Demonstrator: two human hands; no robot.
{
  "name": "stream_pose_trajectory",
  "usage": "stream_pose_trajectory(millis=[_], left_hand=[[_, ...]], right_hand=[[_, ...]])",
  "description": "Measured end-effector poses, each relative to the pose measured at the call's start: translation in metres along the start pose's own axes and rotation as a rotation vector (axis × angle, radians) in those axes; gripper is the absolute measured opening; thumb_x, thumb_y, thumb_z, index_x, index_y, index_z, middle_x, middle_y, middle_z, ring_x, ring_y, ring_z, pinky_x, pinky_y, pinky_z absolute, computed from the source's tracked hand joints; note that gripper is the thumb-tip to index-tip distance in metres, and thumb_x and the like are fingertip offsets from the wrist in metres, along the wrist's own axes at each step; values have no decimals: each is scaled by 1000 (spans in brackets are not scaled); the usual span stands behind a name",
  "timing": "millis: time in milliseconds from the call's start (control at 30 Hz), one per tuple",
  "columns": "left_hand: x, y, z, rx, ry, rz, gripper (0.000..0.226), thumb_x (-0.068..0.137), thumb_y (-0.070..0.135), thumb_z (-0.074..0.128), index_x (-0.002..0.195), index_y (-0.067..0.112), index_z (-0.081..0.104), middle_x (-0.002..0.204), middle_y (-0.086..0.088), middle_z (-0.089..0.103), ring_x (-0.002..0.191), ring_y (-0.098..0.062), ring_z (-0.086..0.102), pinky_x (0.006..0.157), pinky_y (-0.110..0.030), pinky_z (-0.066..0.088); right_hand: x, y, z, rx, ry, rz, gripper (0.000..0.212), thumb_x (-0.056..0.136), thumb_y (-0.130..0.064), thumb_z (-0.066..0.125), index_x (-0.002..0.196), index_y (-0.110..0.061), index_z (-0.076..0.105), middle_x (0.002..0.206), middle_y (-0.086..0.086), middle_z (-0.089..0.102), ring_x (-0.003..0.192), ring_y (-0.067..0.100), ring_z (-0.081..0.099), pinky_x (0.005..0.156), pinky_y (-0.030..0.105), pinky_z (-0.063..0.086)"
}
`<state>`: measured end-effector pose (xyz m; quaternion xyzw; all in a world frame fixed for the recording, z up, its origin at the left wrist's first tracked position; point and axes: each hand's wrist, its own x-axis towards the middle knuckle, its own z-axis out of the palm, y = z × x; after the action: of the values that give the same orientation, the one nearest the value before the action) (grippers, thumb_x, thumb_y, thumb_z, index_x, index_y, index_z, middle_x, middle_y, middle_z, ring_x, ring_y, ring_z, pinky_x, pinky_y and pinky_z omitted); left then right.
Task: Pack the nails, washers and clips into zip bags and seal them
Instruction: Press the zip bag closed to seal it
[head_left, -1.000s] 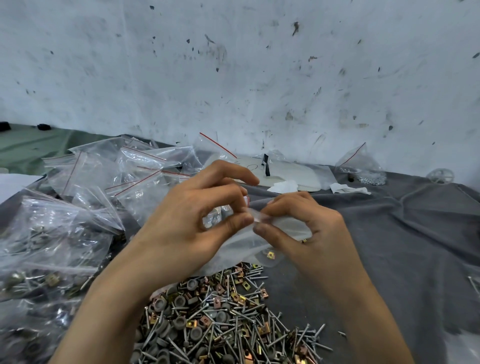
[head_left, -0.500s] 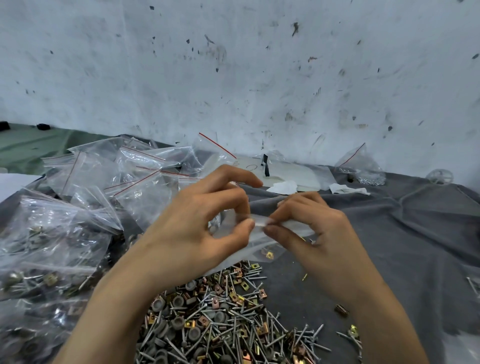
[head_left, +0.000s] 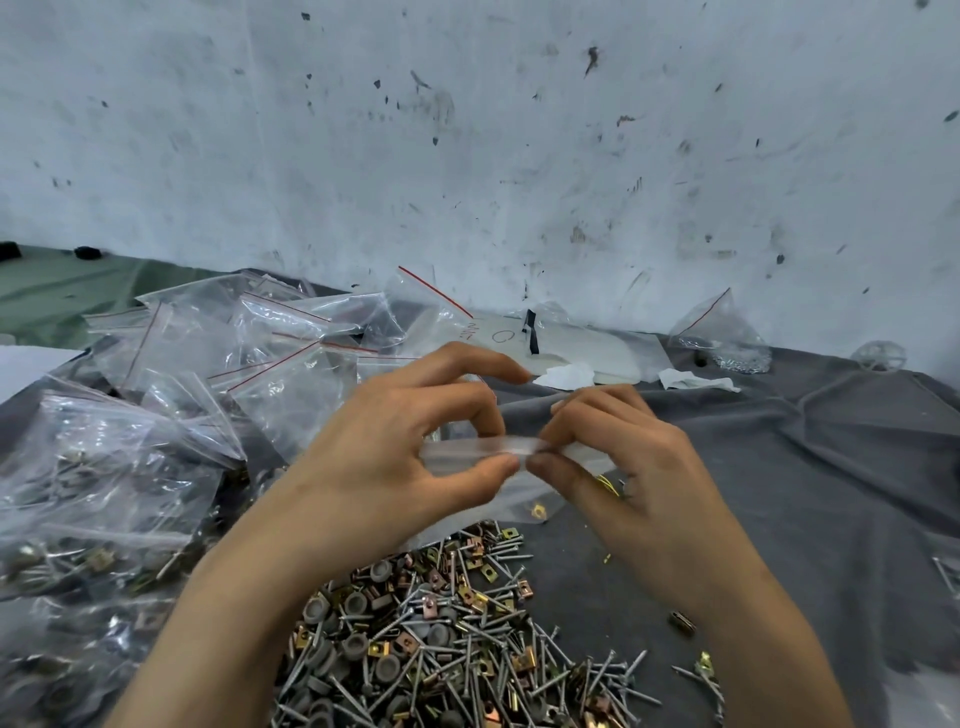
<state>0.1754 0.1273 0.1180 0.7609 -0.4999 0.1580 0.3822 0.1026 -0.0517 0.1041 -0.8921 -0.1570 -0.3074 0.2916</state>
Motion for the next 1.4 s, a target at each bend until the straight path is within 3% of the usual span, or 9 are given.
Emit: stream_pose_trajectory(millis=[133, 333, 500, 700, 800, 900, 1067, 1200, 1400], left_hand=[[-2, -1, -5, 3, 16, 18, 18, 80, 35, 67, 73, 20, 62, 120, 20, 59, 99, 7, 58, 86, -15, 42], [-2, 3, -3, -9, 6, 6, 18, 81, 38, 59, 71, 23, 60, 118, 22, 59, 97, 4, 60, 86, -21, 44], [-3, 4, -6, 8, 22, 2, 20, 81, 39, 58, 72, 22, 60, 114, 21, 61, 100, 2, 60, 86, -19, 43], [-2, 7, -6, -7, 24, 2, 21, 82, 38, 58, 71, 21, 61, 108, 18, 64, 96, 1, 62, 85, -20, 44], [-3, 7, -9, 0, 37, 7, 20, 81, 36, 59, 71, 19, 62, 106, 17, 64, 96, 0, 62, 84, -16, 43], [-2, 8, -7, 24, 32, -13, 17, 81, 31, 66, 71, 18, 63, 105, 18, 65, 96, 1, 62, 85, -15, 43], [-3, 8, -9, 22, 51, 2, 17, 82, 30, 64, 71, 17, 63, 101, 16, 66, 94, -2, 63, 84, -16, 43], [-2, 9, -6, 50, 28, -7, 13, 81, 24, 66, 71, 17, 62, 98, 16, 67, 94, -1, 63, 83, -18, 44], [-4, 6, -11, 17, 44, 8, 17, 83, 34, 58, 72, 20, 61, 93, 15, 66, 90, 0, 63, 80, -14, 43]], right_hand=[[0, 3, -2, 26, -24, 73, 14, 79, -41, 69, 77, -35, 57, 85, -23, 59, 105, 1, 49, 87, 15, 36], [-2, 7, -7, 52, -38, 67, 15, 77, -33, 66, 71, -37, 53, 82, -21, 59, 105, 6, 48, 85, 11, 35], [-1, 12, -9, 23, 22, 82, 7, 74, -40, 66, 72, -37, 59, 85, -22, 62, 102, 2, 47, 86, 11, 34], [-1, 15, -8, -9, 46, 51, 17, 75, -36, 72, 70, -35, 56, 82, -26, 58, 96, 1, 46, 82, 11, 33], [-2, 19, -12, 22, 70, 100, 11, 71, -43, 68, 68, -37, 59, 82, -19, 62, 94, 2, 48, 80, 9, 34], [-4, 24, -13, -19, 63, 101, 24, 76, -40, 70, 63, -22, 61, 77, -12, 59, 87, 5, 46, 75, 10, 34], [-3, 27, -13, -23, 125, 148, 27, 70, -48, 65, 60, -25, 57, 69, -12, 58, 79, 9, 47, 69, 12, 34], [-3, 29, -11, -69, 104, 88, 34, 77, -40, 63, 57, -23, 42, 62, -9, 46, 73, 11, 39, 66, 15, 33], [-5, 35, -13, -24, 127, 164, 46, 71, -52, 61, 48, -20, 36, 53, -7, 36, 67, 13, 36, 60, 19, 31]])
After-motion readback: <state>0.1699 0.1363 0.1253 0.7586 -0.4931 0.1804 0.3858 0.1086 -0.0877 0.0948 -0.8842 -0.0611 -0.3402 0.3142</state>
